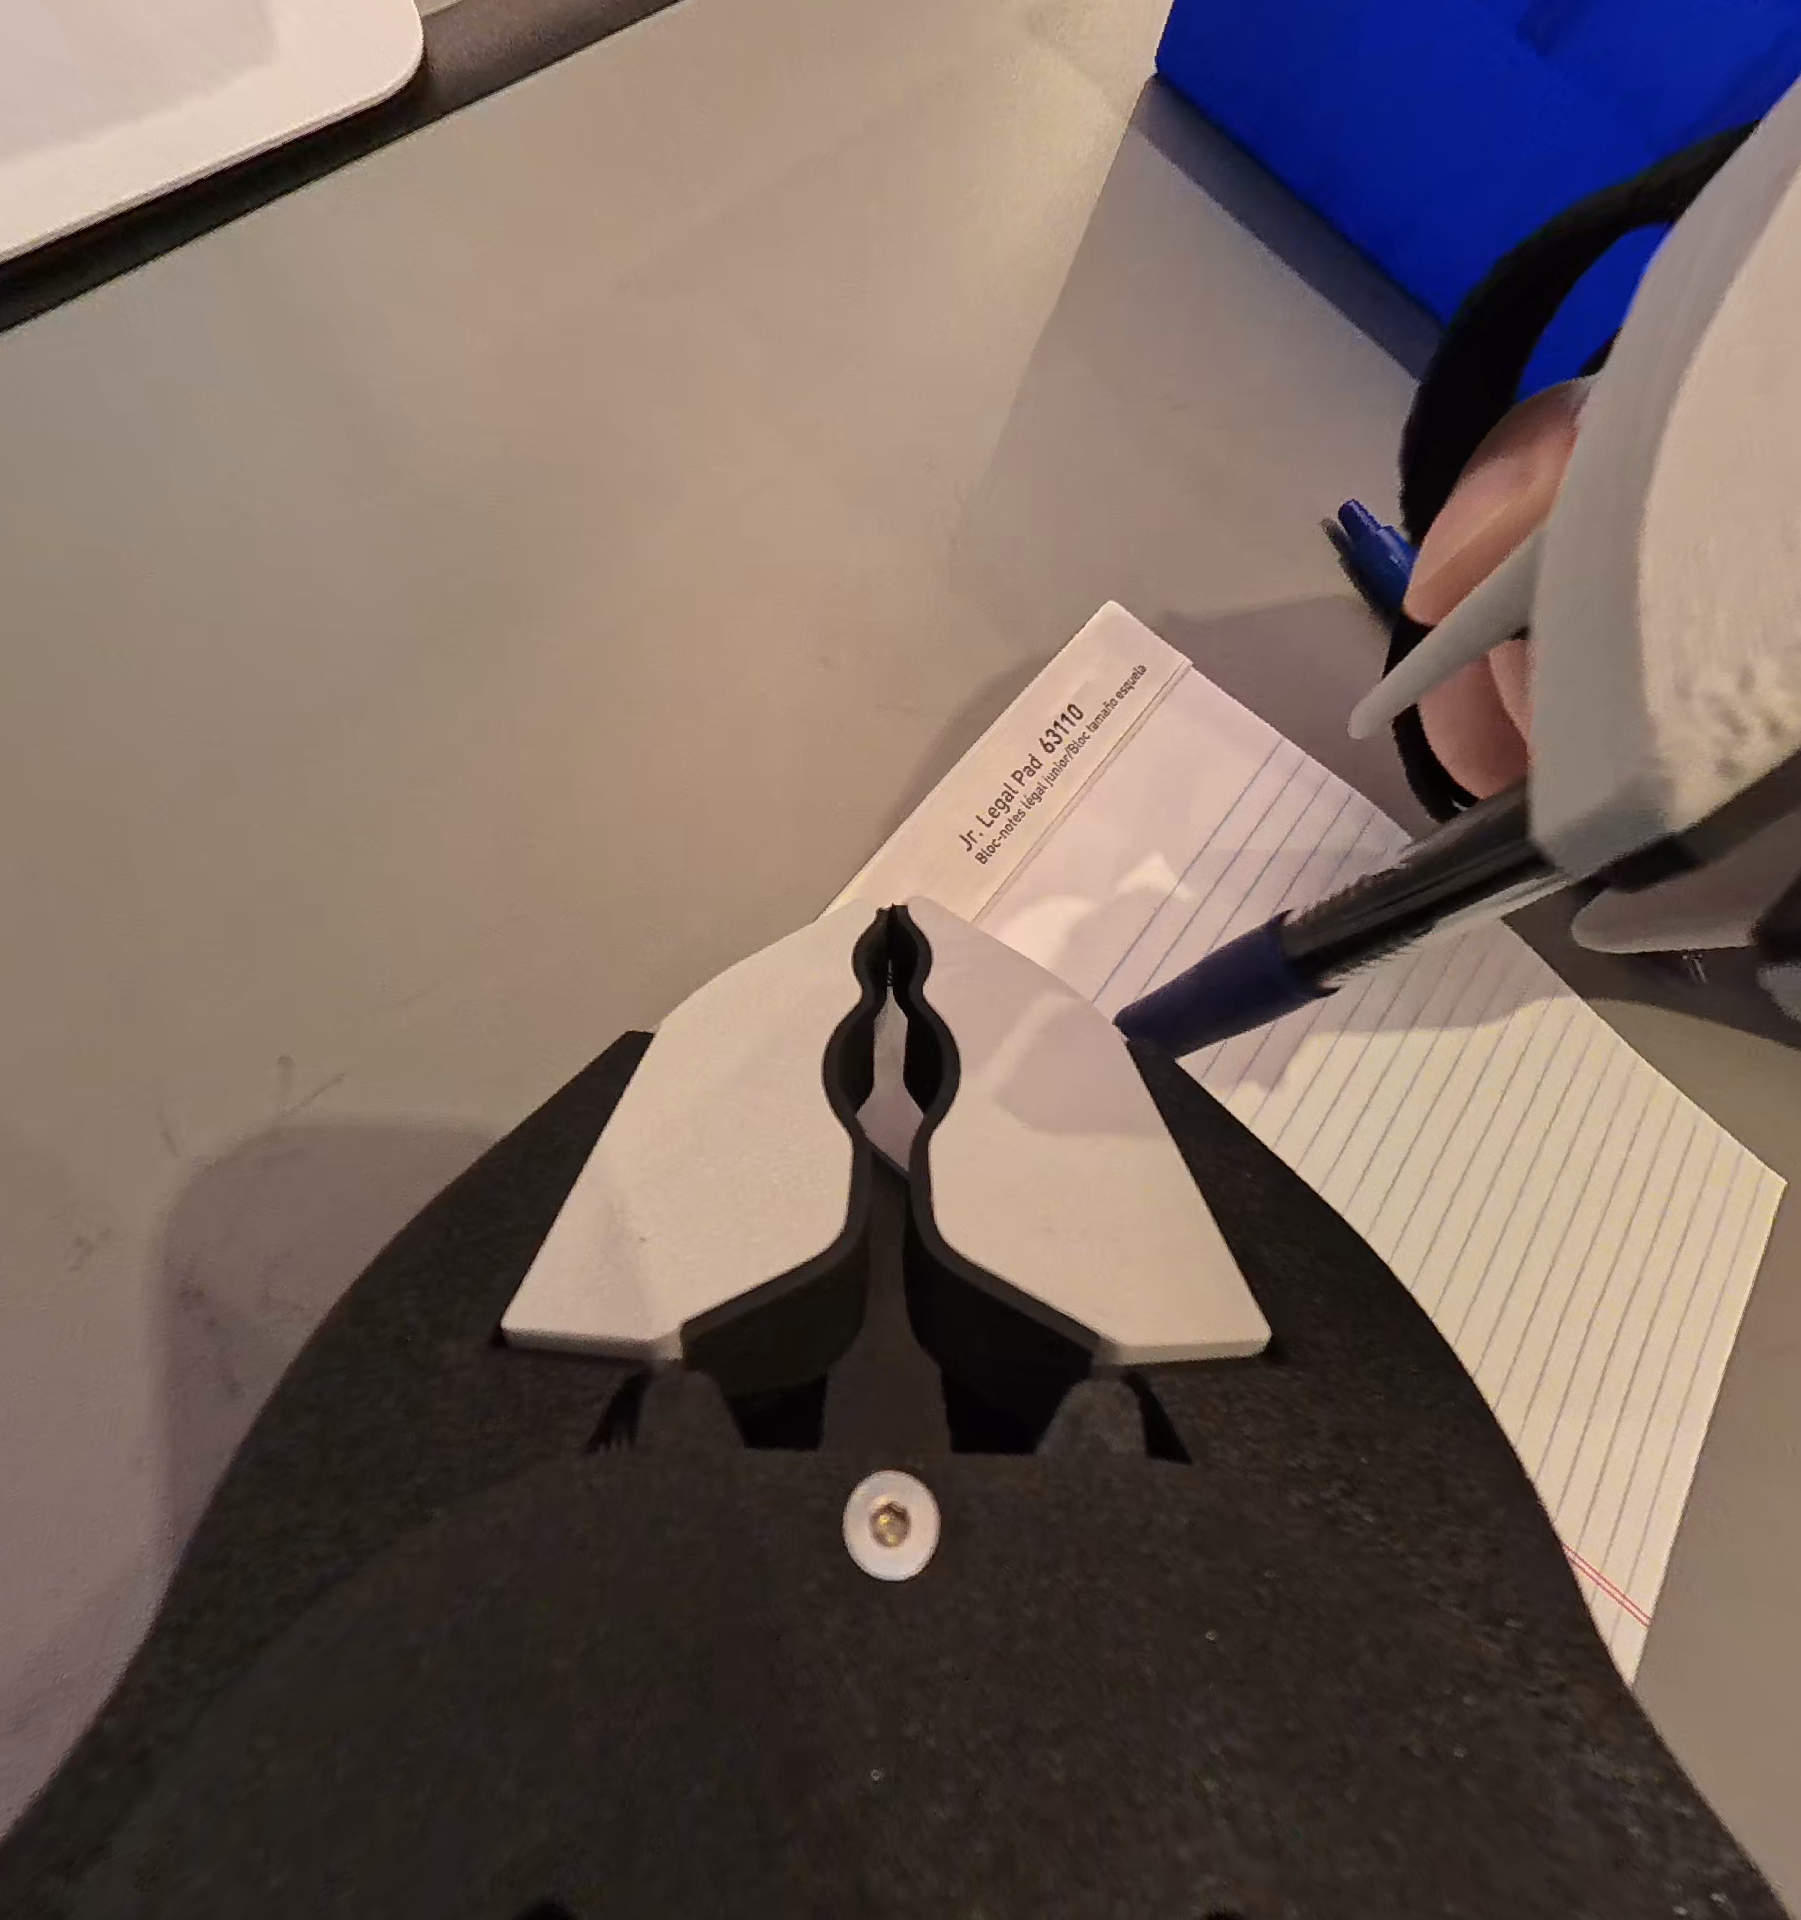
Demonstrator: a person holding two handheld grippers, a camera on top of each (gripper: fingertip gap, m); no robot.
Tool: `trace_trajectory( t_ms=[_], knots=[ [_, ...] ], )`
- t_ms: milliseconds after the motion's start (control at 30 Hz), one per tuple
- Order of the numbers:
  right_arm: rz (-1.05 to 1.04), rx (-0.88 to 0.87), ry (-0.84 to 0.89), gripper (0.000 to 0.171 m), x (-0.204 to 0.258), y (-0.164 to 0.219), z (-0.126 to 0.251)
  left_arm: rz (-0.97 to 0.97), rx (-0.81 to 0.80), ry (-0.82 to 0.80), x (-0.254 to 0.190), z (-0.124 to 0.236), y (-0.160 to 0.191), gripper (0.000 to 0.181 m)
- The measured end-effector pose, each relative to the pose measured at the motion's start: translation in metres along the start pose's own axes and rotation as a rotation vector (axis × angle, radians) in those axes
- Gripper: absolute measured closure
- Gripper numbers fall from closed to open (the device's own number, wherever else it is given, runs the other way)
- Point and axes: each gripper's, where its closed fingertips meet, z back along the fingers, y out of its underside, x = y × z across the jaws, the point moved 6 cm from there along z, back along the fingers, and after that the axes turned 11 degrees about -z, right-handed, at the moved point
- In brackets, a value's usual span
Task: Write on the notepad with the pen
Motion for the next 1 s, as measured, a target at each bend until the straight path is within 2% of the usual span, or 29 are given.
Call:
trace_trajectory(
  t_ms=[1000],
  knots=[
    [0.038, 0.079, -0.011, 0.167, 0.0024, 0.0036, -0.0019, -0.003, 0.001, -0.002, 0.0, 0.0002, 0.0005, 0.181]
  ],
)
